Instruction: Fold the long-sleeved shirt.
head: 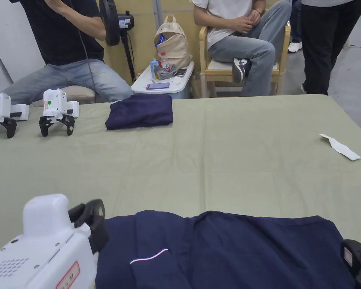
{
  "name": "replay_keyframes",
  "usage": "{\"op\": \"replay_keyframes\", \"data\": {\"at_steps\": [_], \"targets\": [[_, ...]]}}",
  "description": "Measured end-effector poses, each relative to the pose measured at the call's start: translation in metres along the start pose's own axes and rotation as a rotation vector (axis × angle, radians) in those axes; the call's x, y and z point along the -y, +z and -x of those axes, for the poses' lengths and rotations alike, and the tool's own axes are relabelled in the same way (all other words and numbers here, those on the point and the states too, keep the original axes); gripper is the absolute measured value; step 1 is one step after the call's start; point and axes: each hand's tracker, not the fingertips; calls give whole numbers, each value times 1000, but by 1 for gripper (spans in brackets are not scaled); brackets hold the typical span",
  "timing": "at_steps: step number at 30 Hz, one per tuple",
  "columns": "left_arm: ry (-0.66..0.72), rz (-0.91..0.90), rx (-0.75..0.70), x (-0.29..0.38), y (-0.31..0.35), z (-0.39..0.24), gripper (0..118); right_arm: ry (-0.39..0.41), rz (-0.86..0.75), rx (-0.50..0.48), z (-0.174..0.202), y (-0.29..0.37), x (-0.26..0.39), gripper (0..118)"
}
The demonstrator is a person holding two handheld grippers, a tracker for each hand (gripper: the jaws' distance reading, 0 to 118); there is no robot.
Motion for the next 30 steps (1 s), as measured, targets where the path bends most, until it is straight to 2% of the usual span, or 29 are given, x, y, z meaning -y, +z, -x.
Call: {"op": "replay_keyframes", "data": {"at_steps": [2, 4, 6, 7, 9, 11, 12, 13, 14, 15, 16, 19, 23, 26, 27, 28, 30], "targets": [[97, 6, 148, 24, 1, 10, 0, -29, 14, -19, 6, -18, -1, 1], [40, 86, 22, 47, -13, 5, 0, -96, 27, -64, 9, -33, 8, 1], [25, 147, 42, 71, -29, 12, 0, -122, 73, -91, 12, -43, 16, 1], [61, 164, 55, 75, -37, 14, 0, -122, 84, -93, 13, -45, 20, 1], [29, 177, 69, 65, -57, 12, 0, -105, 101, -92, 12, -46, 26, 1], [-15, 146, 15, 41, -85, 13, 0, -91, 115, -77, 6, -43, 31, 1], [-10, 153, 59, 25, -108, 17, 0, -94, 121, -74, 2, -43, 32, 1], [-10, 162, 106, 11, -129, 21, 12, -102, 125, -72, -2, -42, 34, 1], [0, 141, 130, 0, -146, 26, 42, -117, 128, -65, -7, -41, 36, 1], [-8, 165, 122, -8, -171, 30, 89, -129, 134, -58, -11, -41, 38, 1], [-13, 239, 128, -14, -200, 34, 106, -140, 144, -53, -15, -42, 39, 1], [13, 405, 214, -4, -257, 50, 107, -144, 166, -34, -23, -44, 46, 1], [-17, 665, 216, 55, -310, 68, 107, -165, 205, -22, -29, -50, 57, 1], [-122, 778, 106, 102, -312, 71, 111, -165, 228, -20, -32, -52, 63, 1], [-211, 500, 147, 99, -300, 62, 111, -162, 236, -16, -32, -53, 65, 1], [-146, 525, 102, 103, -303, 59, 111, -160, 244, -15, -32, -54, 66, 1], [-128, 557, 69, 94, -290, 40, 112, -155, 251, -18, -31, -56, 68, 1]]}}
